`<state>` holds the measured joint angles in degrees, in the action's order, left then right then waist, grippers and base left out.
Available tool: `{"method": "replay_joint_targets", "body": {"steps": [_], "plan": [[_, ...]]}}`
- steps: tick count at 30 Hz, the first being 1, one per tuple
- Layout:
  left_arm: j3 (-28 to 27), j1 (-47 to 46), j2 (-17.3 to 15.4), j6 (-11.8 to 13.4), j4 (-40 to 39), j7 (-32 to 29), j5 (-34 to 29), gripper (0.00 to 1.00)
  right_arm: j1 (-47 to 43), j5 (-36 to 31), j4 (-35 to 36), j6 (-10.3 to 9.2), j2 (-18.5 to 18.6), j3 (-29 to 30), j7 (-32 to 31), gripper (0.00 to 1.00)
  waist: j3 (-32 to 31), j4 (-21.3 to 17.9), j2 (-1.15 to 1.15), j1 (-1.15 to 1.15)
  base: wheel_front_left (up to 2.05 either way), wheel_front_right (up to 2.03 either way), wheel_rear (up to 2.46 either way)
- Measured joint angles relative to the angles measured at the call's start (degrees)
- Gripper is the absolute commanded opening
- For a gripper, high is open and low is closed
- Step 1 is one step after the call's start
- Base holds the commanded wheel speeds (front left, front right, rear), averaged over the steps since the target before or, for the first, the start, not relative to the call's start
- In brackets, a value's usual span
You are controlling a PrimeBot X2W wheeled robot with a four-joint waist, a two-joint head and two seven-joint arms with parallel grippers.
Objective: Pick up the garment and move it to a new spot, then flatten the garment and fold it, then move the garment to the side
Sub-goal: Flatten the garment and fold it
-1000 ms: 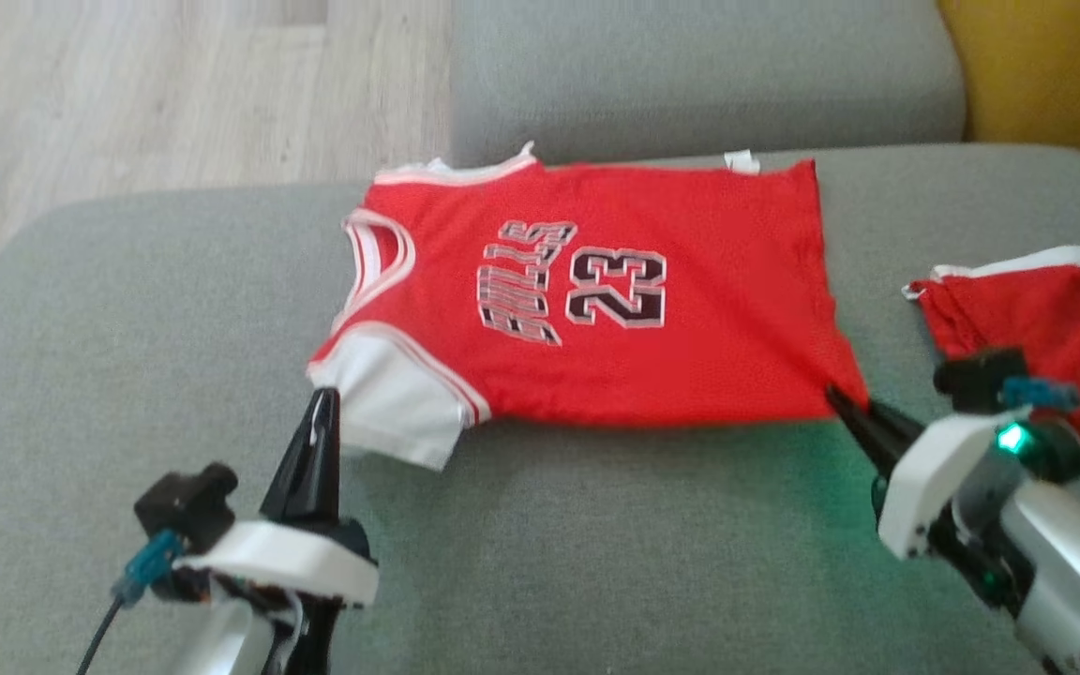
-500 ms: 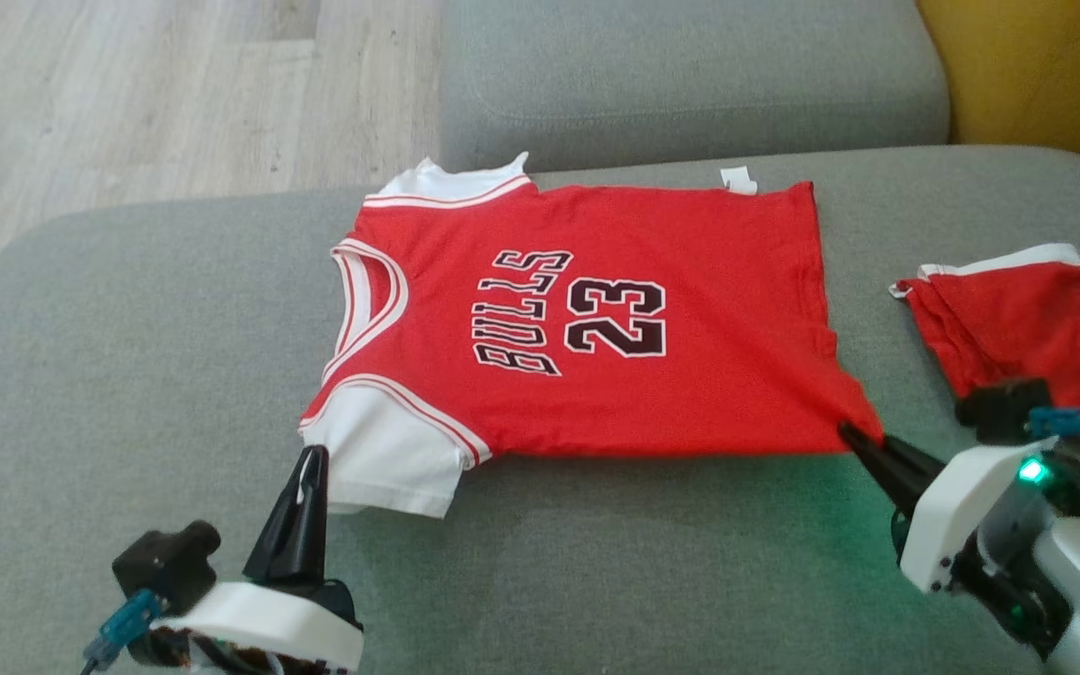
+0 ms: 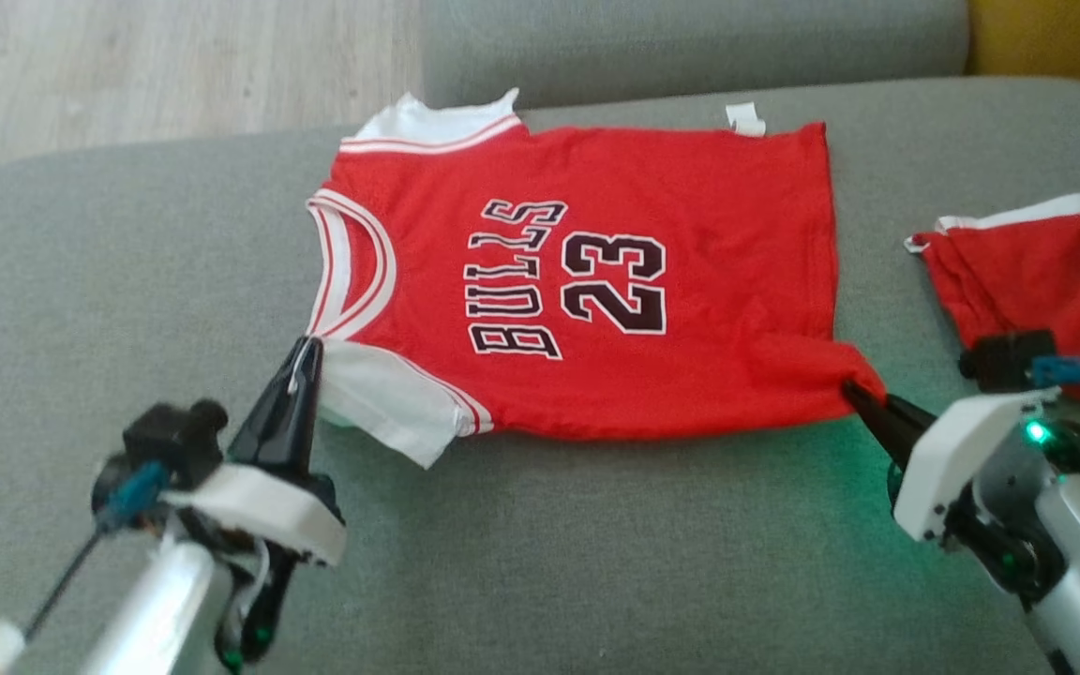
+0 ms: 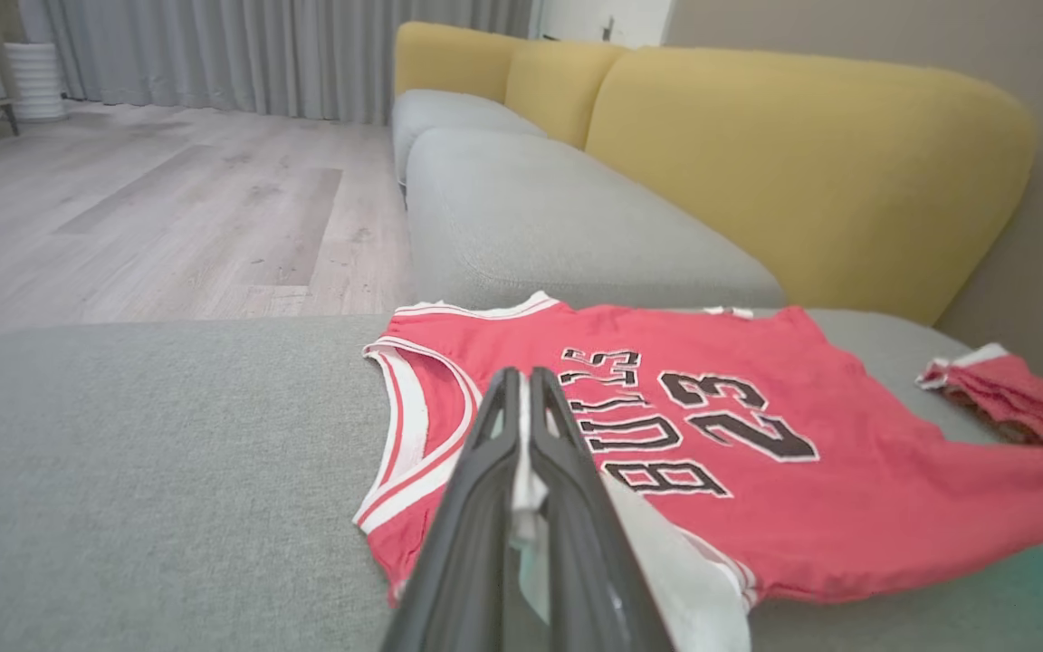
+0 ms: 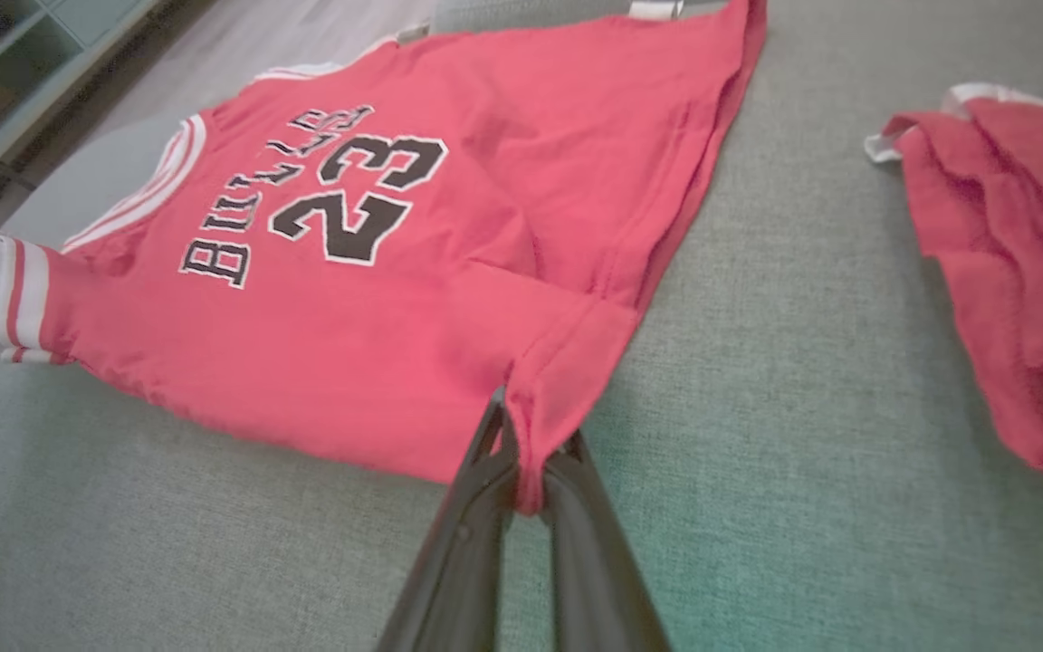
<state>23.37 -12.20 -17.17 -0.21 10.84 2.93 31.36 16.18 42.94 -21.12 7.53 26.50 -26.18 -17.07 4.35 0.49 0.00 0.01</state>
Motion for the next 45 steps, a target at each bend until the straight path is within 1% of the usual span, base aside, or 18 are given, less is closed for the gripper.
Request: {"method": "replay_joint_targets", "body": {"steps": [3,4,7,17,20,25,26,27,28,29,31,33,36,39,40,42,45], "plan": [[0.98,-3.83,-1.3,-1.07,3.6,-1.58,-1.7,0.0,1.81,-1.53,-0.49,0.0,-1.14,0.98,-2.75,0.0,1.5,-0.13,0.0,0.0,0.0,0.0,0.0],[1.51,-6.76,-2.13,-1.62,5.99,-2.23,-2.99,0.0,3.66,-1.79,-1.12,0.0,-1.96,2.07,-4.35,0.0,2.49,-0.21,0.0,0.0,0.0,0.0,0.0],[1.9,-11.5,-2.43,-2.41,9.33,-2.87,-3.79,0.0,6.28,-1.81,-2.26,0.0,-3.32,3.77,-6.44,0.0,3.93,-0.33,0.0,0.0,0.0,0.0,0.0],[4.43,-26.64,-2.15,-4.92,22.59,-2.85,-6.88,0.0,14.16,-3.63,-7.25,0.0,-6.16,5.82,-12.11,0.0,7.67,-1.02,0.0,0.0,0.0,0.0,0.0],[6.46,-30.53,-2.05,-5.48,26.46,-2.0,-9.43,0.0,16.23,-3.7,-8.66,0.0,-6.81,5.83,-12.5,0.0,8.52,-1.4,0.0,0.0,0.0,0.0,0.0],[8.12,-35.79,-0.54,-6.04,33.54,-0.65,-10.26,0.0,19.22,-4.34,-11.69,0.0,-7.58,5.88,-12.1,0.0,9.91,-1.88,0.0,0.0,0.0,0.0,0.0],[8.12,-35.79,-0.54,-6.04,33.54,-0.65,-10.26,0.0,19.22,-4.34,-11.69,0.0,-7.58,5.88,-12.1,0.0,9.91,-1.88,0.0,0.0,0.0,0.0,0.0],[8.27,-36.73,-0.09,-6.33,34.82,-0.21,-10.26,0.22,19.93,-4.86,-12.4,0.0,-7.64,5.87,-11.29,0.0,10.2,-1.92,0.0,0.0,0.0,0.0,0.0],[8.39,-37.65,0.46,-6.37,35.98,0.52,-10.25,1.0,20.7,-5.47,-13.21,0.0,-7.68,6.03,-9.95,0.4,10.46,-1.94,0.0,0.0,0.0,0.0,0.0],[8.33,-38.51,1.1,-6.41,36.87,1.81,-10.23,1.0,21.53,-6.23,-14.16,0.0,-7.79,6.5,-8.33,1.0,10.68,-1.93,0.0,0.0,0.0,0.0,0.0],[8.36,-40.39,2.42,-6.36,38.34,4.32,-10.27,1.0,23.19,-7.43,-15.82,0.0,-7.9,6.98,-5.66,1.0,10.91,-1.72,0.0,0.0,0.0,0.0,0.0],[8.1,-42.07,3.38,-5.95,39.35,7.31,-10.26,1.0,24.32,-8.72,-16.34,0.0,-7.99,7.37,-1.43,1.0,10.84,-1.51,0.0,0.0,0.0,0.0,0.0],[6.86,-43.26,4.11,-4.8,39.79,10.37,-10.1,1.0,25.13,-10.45,-16.01,0.0,-8.02,7.49,6.76,1.0,10.07,-1.29,0.0,0.0,0.0,0.0,0.0],[4.41,-42.67,4.8,-3.97,38.4,11.45,-9.05,1.0,24.9,-12.68,-14.17,0.0,-7.98,7.1,15.63,1.0,8.79,-1.04,0.0,-0.01,0.0,0.0,0.0],[3.38,-42.09,5.0,-3.71,37.13,11.52,-8.39,1.0,24.65,-13.12,-13.48,0.0,-7.98,7.12,18.26,1.0,8.29,-0.97,0.0,-0.01,0.0,0.0,0.0],[0.29,-39.64,5.12,-2.65,31.4,11.54,-8.09,1.0,23.52,-14.8,-11.81,0.0,-7.93,7.16,23.52,1.0,7.2,-0.84,0.0,-0.01,0.0,0.0,0.0],[-3.69,-34.0,5.05,-0.9,21.64,11.78,-9.23,1.0,20.03,-16.89,-9.96,0.0,-8.42,8.92,28.69,1.0,5.47,-0.67,0.0,-0.01,0.0,0.0,0.0]]}}
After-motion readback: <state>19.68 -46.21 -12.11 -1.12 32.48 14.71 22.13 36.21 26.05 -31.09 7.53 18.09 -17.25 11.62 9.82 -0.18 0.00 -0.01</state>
